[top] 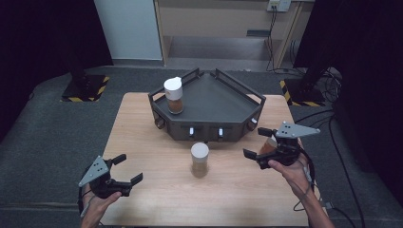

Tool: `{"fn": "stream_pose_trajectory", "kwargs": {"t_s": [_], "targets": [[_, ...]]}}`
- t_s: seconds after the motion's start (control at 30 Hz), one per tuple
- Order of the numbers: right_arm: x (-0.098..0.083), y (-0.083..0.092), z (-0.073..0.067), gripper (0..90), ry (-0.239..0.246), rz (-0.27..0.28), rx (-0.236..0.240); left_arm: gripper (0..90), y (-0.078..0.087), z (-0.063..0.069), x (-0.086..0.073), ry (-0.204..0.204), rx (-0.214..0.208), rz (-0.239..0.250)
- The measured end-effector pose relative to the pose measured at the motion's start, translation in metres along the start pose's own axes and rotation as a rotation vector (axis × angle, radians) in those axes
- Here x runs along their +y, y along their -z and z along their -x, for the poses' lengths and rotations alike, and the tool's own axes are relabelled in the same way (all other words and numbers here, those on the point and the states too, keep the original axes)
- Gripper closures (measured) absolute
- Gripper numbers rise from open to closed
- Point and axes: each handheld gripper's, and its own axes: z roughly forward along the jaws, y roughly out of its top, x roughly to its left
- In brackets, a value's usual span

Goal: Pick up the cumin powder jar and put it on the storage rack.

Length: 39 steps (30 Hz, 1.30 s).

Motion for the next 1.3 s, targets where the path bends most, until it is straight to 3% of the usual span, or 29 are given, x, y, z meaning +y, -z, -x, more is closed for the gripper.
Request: {"fn": "stream_pose_trajectory", "kwargs": {"t_s": [0.6, 1.3], "targets": [[0.014, -0.048, -0.001, 5.5, 0.023, -0.036, 0.085, 0.0, -0.001, 0.0, 0.0, 0.0, -0.006, -0.004], [-0.006, -0.109, -0.002, 6.2, -0.003, -0.022, 0.176, 0.0, -0.002, 0.0, 0.002, -0.006, -0.015, -0.016]]}}
